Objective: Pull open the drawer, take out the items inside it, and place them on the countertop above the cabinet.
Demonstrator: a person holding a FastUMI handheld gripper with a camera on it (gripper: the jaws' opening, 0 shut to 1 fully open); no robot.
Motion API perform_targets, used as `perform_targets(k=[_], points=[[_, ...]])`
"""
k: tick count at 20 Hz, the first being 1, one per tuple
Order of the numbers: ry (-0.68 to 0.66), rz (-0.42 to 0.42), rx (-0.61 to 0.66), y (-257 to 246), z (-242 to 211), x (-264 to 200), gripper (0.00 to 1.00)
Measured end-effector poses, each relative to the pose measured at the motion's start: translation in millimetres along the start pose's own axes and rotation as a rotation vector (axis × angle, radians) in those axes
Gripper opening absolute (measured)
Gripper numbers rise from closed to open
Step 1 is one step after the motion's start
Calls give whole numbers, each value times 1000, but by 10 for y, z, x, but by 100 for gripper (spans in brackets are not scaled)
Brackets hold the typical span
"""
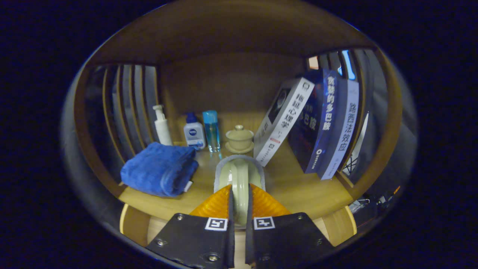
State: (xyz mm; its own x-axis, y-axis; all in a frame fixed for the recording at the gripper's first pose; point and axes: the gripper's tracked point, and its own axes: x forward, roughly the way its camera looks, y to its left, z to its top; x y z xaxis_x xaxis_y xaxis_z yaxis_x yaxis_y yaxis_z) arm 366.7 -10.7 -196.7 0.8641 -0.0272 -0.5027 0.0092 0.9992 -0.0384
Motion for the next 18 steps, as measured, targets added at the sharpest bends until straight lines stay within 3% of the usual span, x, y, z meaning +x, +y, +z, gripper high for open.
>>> perform_targets(k=[4, 8, 10, 16, 18], points=[[-40, 6, 47, 16, 91, 358, 12], [-65, 6, 36, 95, 90, 564, 18], [-103, -3, -7, 129, 137, 610, 28], [-151, -15, -43, 263, 233, 250, 100], [-204, -21, -55, 269, 370, 79, 99]])
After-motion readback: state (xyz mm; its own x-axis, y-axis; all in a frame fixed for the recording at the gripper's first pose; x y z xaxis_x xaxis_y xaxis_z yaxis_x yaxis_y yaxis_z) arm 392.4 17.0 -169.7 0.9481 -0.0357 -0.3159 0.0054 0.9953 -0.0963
